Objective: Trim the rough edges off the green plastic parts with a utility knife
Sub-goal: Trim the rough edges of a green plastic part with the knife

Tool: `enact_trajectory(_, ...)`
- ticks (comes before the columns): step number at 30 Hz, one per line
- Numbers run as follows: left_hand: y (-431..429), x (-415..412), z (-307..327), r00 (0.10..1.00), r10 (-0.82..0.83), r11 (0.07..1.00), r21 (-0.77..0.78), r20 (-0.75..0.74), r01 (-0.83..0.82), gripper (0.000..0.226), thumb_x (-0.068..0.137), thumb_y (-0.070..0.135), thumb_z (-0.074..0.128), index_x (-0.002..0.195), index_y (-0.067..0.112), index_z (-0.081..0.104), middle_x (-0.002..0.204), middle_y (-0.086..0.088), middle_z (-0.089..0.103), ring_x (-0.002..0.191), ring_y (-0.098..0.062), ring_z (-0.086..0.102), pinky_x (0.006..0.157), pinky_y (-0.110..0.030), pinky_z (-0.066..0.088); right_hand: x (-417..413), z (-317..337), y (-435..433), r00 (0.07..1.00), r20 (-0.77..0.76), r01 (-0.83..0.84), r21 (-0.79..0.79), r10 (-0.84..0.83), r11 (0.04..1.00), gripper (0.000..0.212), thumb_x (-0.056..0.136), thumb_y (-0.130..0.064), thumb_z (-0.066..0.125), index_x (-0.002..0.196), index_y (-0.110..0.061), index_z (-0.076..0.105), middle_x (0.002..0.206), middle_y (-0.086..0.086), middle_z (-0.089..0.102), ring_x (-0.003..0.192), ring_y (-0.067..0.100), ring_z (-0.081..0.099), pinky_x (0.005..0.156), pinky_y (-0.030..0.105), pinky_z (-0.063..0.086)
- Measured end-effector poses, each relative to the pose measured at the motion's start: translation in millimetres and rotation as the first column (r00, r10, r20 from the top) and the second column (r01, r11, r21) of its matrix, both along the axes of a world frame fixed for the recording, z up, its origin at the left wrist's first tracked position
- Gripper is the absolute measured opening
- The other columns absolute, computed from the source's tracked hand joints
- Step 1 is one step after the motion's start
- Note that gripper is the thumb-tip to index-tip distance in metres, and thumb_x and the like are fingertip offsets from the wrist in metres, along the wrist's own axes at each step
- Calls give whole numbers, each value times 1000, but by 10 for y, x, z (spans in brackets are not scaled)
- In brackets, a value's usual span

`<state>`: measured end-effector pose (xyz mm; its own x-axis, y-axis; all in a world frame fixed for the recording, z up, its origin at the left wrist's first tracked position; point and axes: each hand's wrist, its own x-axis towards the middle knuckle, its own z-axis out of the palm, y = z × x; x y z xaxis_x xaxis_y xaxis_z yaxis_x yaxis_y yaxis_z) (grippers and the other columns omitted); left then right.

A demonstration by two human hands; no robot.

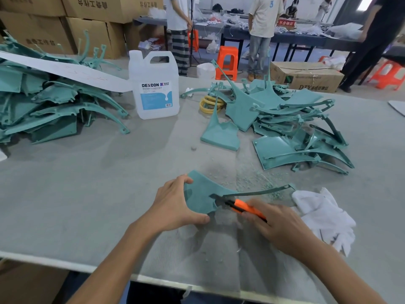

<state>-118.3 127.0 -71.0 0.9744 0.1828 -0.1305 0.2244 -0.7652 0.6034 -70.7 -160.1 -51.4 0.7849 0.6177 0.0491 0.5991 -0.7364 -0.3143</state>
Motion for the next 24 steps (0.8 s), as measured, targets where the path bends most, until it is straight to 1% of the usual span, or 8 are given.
enact_trajectory(2, 3, 3, -9, 1000, 4, 1000, 0, 4, -4, 111, 41, 76, 77, 136, 44, 28, 130, 13, 33, 116, -11, 30, 94, -32, 36, -22, -11, 14, 1000, 15, 13, -41, -13, 999, 33, 98, -65, 33, 104, -37, 49, 71, -12, 58, 62, 6, 56, 53, 23, 36)
enact_trajectory(5, -6, -5, 13, 1000, 2, 1000, 14, -17, -2, 111, 42, 79, 74, 136, 42, 29, 124, 16, 29, 114, -10, 28, 92, -31, 33, -19, -3, 11, 989, 85, 126, -34, -123, 991, 32, 99, -61, 36, 108, -34, 51, 73, -12, 55, 69, 17, 63, 60, 34, 45)
enact_trajectory(8, -138, -27, 34, 1000, 17, 987, 156, 22, -20, 111, 46, 87, 62, 138, 34, 31, 124, 14, 36, 119, -15, 34, 94, -30, 31, -98, -8, 39, 985, 55, 162, -2, -162, 987, 30, 100, -60, 38, 106, -34, 50, 72, -12, 57, 70, 19, 64, 62, 37, 47)
enact_trajectory(11, -376, -117, -12, 997, 60, 945, 318, 49, -72, 129, 44, 105, 38, 149, 31, 21, 138, 1, 36, 124, -24, 31, 104, -36, 31, -161, -29, 59, 980, 77, 185, -34, -182, 982, 30, 100, -61, 35, 103, -34, 48, 71, -12, 56, 69, 17, 63, 58, 34, 40)
enact_trajectory(14, -505, -182, -95, 994, 99, 944, 311, 38, -106, 136, 44, 109, 25, 155, 35, 1, 159, -5, 9, 138, -27, 12, 114, -42, 22, -160, -17, 74, 979, 95, 187, -73, -180, 980, 29, 100, -60, 34, 98, -33, 44, 71, -12, 50, 72, 18, 63, 57, 35, 37)
enact_trajectory(17, -465, -87, -122, 1000, 16, 929, 369, 19, -22, 140, 47, 109, 21, 158, 29, -8, 166, -1, -20, 150, -20, -21, 119, -47, 2, -138, 11, 82, 983, 84, 168, -94, -161, 981, 28, 101, -59, 35, 99, -32, 43, 72, -11, 51, 72, 19, 63, 57, 35, 36)
enact_trajectory(20, -418, 40, -125, 996, -87, 933, 348, -14, 87, 138, 52, 104, 28, 160, 23, 0, 169, 2, -8, 153, -13, -15, 120, -44, -2, -116, 35, 80, 990, 47, 135, -77, -131, 988, 27, 101, -59, 37, 98, -32, 42, 71, -10, 53, 72, 20, 62, 57, 36, 33)
enact_trajectory(24, -428, 28, -190, 996, -76, 939, 340, 49, 55, 133, 53, 102, 31, 159, 23, 12, 168, 4, 8, 153, -11, -1, 122, -42, 3, -57, 68, 73, 981, 125, 160, -106, -146, 981, 35, 100, -64, 32, 101, -31, 44, 73, -8, 57, 73, 23, 65, 58, 37, 41)
